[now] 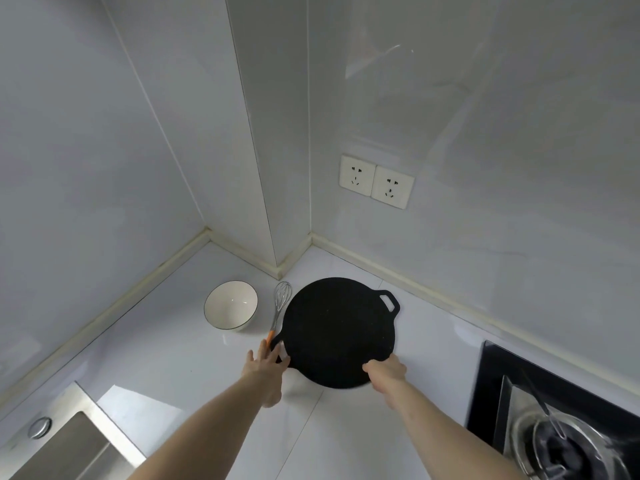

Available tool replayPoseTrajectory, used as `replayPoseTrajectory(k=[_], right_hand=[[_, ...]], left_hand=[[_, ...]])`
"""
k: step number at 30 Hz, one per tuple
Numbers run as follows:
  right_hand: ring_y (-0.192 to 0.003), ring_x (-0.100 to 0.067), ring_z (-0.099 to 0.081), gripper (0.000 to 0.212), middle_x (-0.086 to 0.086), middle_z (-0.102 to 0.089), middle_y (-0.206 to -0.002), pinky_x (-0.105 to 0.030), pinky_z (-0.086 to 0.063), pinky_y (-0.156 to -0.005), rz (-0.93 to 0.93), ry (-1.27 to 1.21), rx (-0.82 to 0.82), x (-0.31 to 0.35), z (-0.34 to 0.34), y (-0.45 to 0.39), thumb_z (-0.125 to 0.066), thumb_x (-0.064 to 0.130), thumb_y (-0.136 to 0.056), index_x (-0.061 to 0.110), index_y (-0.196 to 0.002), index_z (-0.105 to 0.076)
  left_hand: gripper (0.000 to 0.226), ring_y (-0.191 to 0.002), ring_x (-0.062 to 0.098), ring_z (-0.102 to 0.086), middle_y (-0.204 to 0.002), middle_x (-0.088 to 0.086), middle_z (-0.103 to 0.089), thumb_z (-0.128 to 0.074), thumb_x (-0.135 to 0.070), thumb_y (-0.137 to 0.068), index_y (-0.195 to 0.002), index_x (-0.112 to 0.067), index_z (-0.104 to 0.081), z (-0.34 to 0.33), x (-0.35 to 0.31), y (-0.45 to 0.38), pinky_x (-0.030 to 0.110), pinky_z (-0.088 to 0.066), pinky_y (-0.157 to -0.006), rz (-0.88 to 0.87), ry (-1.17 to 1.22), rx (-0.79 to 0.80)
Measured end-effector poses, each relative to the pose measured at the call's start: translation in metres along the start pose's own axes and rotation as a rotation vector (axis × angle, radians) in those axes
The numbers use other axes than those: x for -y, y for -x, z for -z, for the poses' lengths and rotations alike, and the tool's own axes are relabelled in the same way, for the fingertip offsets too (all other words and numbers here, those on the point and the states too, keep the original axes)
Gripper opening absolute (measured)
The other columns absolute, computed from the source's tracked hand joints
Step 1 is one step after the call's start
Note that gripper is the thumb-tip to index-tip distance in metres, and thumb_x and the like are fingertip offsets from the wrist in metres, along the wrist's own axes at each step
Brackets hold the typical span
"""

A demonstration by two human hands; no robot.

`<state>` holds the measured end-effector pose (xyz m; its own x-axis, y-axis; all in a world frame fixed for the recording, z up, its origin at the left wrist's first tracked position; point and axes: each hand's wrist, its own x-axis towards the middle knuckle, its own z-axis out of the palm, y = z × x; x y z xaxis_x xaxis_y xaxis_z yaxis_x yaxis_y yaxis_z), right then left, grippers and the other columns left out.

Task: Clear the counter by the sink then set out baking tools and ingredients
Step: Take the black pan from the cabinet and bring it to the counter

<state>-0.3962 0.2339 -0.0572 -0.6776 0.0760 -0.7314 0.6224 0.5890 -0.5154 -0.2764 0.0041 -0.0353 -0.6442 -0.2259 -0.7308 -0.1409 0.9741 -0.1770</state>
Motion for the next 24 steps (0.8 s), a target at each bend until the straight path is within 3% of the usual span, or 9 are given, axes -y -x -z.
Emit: replayPoseTrajectory(k=[2,5,8,11,13,17,24], right_hand=[[-0.119,-0.034,-0.057,0.079,-0.014,-0.041,-0.149,-0.042,-0.053,-0.101,0.018,-0.017,0.046,-0.004,0.004,0.004,-0.067,0.012,-0.083,0.014,-0.155,-0.033],[-0.121,-0.032,-0.057,0.075,-0.011,-0.051,-0.144,-0.044,-0.053,-0.103,0.073,-0.012,0.089,-0.013,0.010,0.010,-0.066,0.014,-0.081,0.013,-0.151,-0.040],[-0.132,-0.031,-0.051,0.081,-0.010,-0.044,-0.154,-0.044,-0.049,-0.108,0.111,0.026,0.115,-0.021,0.015,0.020,-0.067,0.017,-0.084,0.013,-0.157,-0.032],[-0.136,-0.029,-0.049,0.074,-0.010,-0.042,-0.155,-0.040,-0.045,-0.112,0.179,0.058,0.121,-0.026,0.020,0.045,-0.065,0.015,-0.091,0.014,-0.157,-0.032],[-0.133,-0.026,-0.051,0.069,-0.009,-0.045,-0.153,-0.031,-0.045,-0.109,0.239,0.087,0.119,-0.033,0.021,0.056,-0.064,0.013,-0.092,0.015,-0.155,-0.037],[-0.113,-0.021,-0.063,0.062,-0.005,-0.043,-0.151,-0.020,-0.053,-0.079,0.343,0.135,0.095,-0.053,0.023,0.081,-0.060,0.013,-0.090,0.021,-0.149,-0.045],[-0.128,-0.019,-0.055,0.056,0.001,-0.038,-0.152,-0.024,-0.052,-0.091,0.481,0.153,0.036,-0.086,0.024,0.131,-0.061,0.020,-0.093,0.026,-0.147,-0.047]], left_hand=[[0.090,-0.152,0.038,0.020,-0.168,0.006,0.017,-0.050,-0.011,-0.090,-0.161,-0.023,0.004,-0.001,-0.001,0.001,0.058,-0.005,-0.124,0.004,0.016,-0.012],[0.087,-0.152,0.036,0.022,-0.168,0.008,0.019,-0.048,-0.013,-0.090,-0.161,-0.023,0.000,-0.003,-0.004,0.010,0.056,-0.008,-0.124,-0.011,0.037,-0.044],[0.087,-0.151,0.035,0.027,-0.168,0.006,0.018,-0.045,-0.012,-0.087,-0.162,-0.024,-0.003,-0.005,-0.006,0.027,0.053,-0.012,-0.123,-0.044,0.069,-0.085],[0.085,-0.153,0.034,0.020,-0.169,0.002,0.011,-0.046,-0.012,-0.085,-0.161,-0.026,-0.010,-0.007,-0.008,0.046,0.053,-0.013,-0.123,-0.086,0.135,-0.097],[0.081,-0.154,0.033,0.015,-0.169,-0.001,0.009,-0.047,-0.015,-0.087,-0.160,-0.027,-0.014,-0.009,-0.008,0.057,0.053,-0.016,-0.123,-0.113,0.194,-0.097],[0.075,-0.155,0.027,0.015,-0.169,-0.007,0.008,-0.052,-0.033,-0.089,-0.158,-0.032,-0.023,-0.019,-0.007,0.075,0.047,-0.024,-0.123,-0.163,0.317,-0.177],[0.067,-0.156,0.020,-0.002,-0.169,-0.012,-0.003,-0.055,-0.041,-0.094,-0.156,-0.036,-0.029,-0.026,-0.009,0.125,0.041,-0.022,-0.124,-0.275,0.404,-0.316]])
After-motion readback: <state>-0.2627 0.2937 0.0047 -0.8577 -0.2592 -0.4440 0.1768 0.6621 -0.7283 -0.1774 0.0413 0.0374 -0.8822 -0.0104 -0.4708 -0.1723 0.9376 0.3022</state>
